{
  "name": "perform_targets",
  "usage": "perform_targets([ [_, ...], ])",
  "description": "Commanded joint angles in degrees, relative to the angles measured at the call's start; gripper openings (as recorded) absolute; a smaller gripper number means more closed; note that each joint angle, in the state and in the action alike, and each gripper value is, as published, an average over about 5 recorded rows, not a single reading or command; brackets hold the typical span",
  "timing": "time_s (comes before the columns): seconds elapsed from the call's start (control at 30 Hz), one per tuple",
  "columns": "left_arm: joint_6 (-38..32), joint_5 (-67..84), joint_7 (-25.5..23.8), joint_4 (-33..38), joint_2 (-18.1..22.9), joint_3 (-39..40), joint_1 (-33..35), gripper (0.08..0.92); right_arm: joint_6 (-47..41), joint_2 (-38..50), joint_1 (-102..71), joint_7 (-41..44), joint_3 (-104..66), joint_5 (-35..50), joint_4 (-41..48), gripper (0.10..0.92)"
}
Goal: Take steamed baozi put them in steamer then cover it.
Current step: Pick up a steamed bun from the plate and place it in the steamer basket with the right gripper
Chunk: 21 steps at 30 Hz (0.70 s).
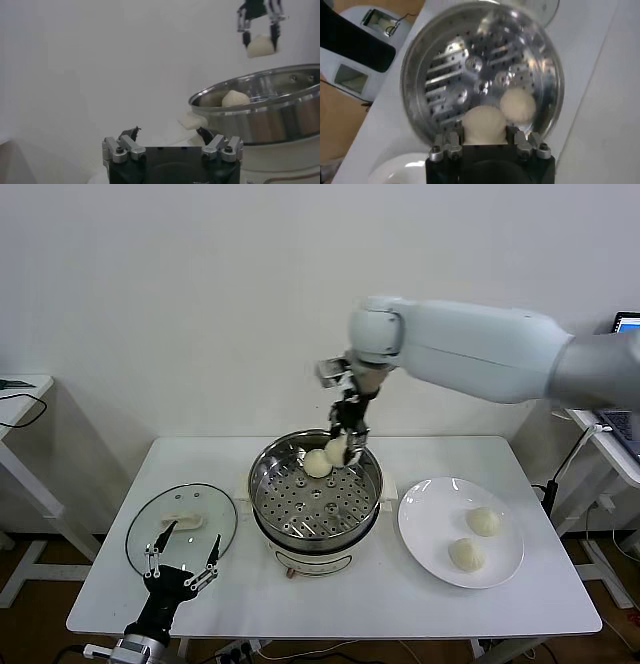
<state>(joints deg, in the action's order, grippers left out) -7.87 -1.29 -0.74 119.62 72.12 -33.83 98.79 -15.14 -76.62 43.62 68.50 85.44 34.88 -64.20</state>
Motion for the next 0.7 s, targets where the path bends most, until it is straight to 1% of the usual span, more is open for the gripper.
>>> perform_targets([
  [0.03, -0.08, -0.01, -0.09, -0.04, 0.02, -0.04, -0.01, 0.823, -1.79, -9.63, -2.54, -3.95, 2.17, 3.66, 4.18, 0.56],
  [0.33, -0.39, 0.03, -0.03, -0.01, 0.01, -0.53, 0.04, 0.823, -2.6, -13.18, -7.46, -8.69, 3.69, 4.43, 8.36, 0.564],
  [0.7, -0.49, 0.03, 0.04, -0.15, 0.09, -0.69, 0.08, 0.823, -2.6, -13.97, -11.13, -10.21, 3.33, 3.91, 10.74, 0.568],
])
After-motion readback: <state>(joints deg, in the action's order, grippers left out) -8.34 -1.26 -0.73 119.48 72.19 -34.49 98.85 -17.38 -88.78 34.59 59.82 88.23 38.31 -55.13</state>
